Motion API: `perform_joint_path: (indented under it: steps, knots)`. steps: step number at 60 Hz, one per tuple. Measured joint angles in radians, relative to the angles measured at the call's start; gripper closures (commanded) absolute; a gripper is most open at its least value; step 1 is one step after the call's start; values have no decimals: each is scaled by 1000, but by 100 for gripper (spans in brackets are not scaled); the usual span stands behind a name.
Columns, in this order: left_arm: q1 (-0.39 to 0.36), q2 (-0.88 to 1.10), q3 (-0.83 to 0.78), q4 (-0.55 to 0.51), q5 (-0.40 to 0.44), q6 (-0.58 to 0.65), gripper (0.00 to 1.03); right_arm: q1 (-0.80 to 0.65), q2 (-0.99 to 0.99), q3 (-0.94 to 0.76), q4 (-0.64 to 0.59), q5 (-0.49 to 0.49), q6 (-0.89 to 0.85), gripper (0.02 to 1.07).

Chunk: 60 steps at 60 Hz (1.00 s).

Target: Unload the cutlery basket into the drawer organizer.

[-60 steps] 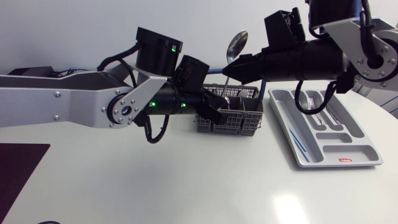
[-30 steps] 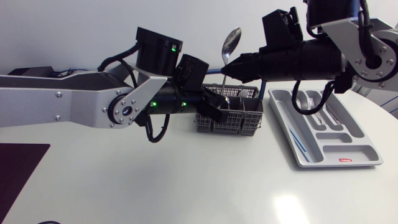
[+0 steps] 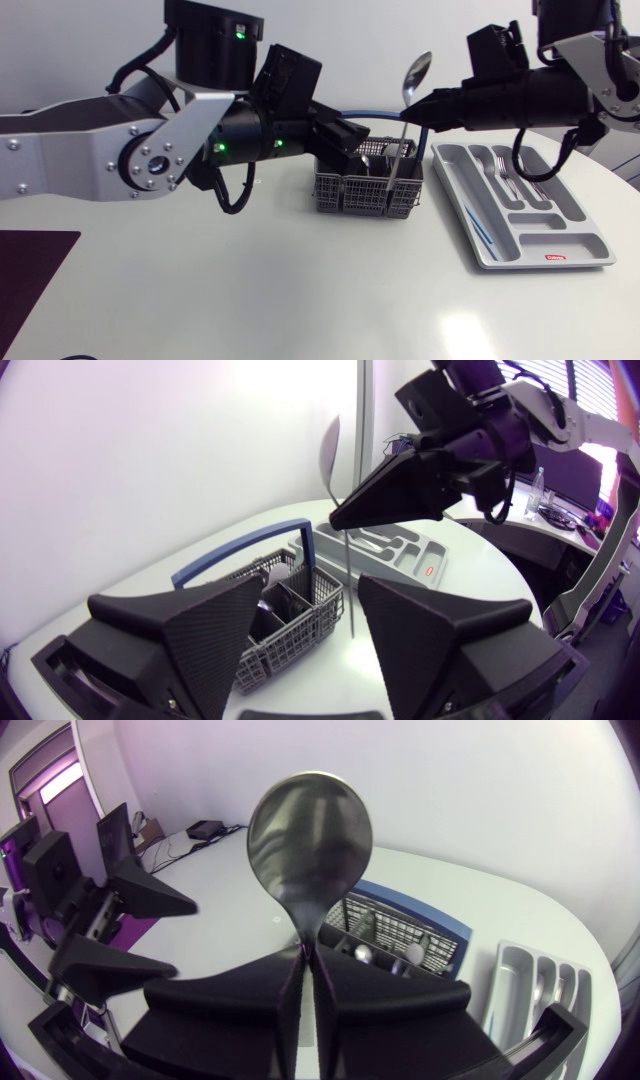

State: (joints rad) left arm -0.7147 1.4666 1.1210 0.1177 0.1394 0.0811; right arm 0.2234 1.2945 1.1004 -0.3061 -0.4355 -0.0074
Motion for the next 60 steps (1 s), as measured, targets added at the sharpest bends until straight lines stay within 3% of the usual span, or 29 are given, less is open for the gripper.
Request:
perform_joint_path:
  steps: [12, 28, 48, 60]
  knots:
    - [3, -15, -11, -29, -52, 75, 27, -261, 32, -1, -92, -50, -132, 100]
    - [56, -27, -41, -57, -57, 113, 26, -507, 273, 94, -148, -47, -293, 99]
    - [97, -52, -93, -57, -63, 145, 24, -572, 526, 382, -182, 75, -350, 98]
    - [124, -53, -115, -54, -63, 159, 23, -578, 645, 441, -198, 127, -364, 98]
